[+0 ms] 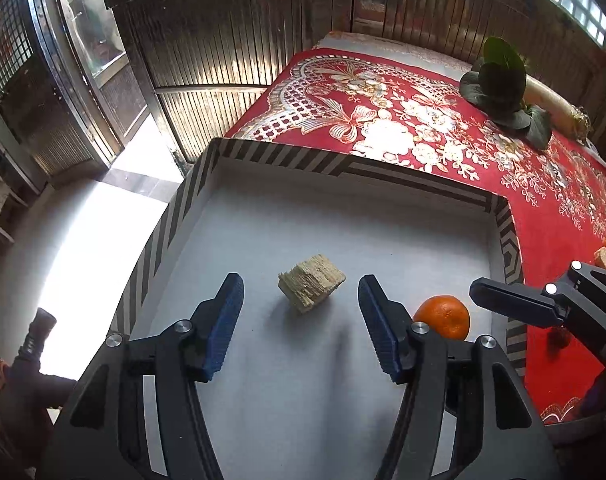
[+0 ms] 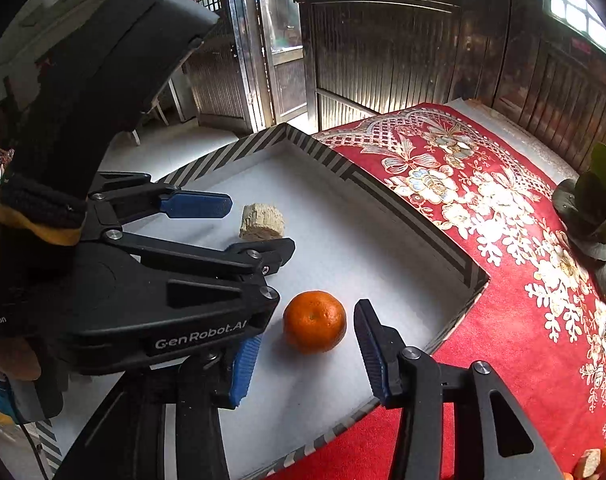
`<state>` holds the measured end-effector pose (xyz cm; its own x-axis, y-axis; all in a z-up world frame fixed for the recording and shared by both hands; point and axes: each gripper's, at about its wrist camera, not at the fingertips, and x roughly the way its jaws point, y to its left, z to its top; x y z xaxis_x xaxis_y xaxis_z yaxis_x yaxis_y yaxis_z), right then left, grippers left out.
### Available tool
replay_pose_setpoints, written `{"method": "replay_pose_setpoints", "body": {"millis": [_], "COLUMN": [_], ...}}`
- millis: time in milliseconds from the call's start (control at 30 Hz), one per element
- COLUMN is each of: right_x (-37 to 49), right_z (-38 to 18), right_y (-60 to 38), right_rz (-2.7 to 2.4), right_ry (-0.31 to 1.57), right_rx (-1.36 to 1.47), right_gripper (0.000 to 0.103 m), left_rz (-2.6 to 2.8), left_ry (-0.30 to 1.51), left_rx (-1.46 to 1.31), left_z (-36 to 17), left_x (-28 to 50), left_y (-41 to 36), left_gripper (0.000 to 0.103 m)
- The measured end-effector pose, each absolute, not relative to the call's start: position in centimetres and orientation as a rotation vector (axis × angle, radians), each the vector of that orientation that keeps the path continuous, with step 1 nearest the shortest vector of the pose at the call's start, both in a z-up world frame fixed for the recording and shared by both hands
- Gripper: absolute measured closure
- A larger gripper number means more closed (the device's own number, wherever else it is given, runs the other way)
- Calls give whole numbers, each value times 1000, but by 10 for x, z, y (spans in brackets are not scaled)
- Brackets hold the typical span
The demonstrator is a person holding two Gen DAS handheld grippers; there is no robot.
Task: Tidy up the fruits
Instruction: 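Carry the orange and cake into the white tray and open both tools, then move both tools back over the tablecloth toward the red date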
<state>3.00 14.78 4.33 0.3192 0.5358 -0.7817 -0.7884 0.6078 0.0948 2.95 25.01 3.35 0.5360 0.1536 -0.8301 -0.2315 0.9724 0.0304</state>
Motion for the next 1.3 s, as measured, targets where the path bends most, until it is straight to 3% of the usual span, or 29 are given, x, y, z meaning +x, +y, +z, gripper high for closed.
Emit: {"method": "replay_pose_setpoints", "body": {"millis": [467,1300], "right_x": [-9,-43], "right_z": [75,48], "right_y": [65,-112], "right_rz": [739,433], "right_ry": [782,825], "right_rx": [-228,-26], "right_gripper": [55,55], "left_rz": [180,-40], "left_ry": [802,783], "left_rx": [-61,30], "left_z": [79,61], "left_x": [-11,-29], "left_y": [183,29], "left_gripper": [43,43]}}
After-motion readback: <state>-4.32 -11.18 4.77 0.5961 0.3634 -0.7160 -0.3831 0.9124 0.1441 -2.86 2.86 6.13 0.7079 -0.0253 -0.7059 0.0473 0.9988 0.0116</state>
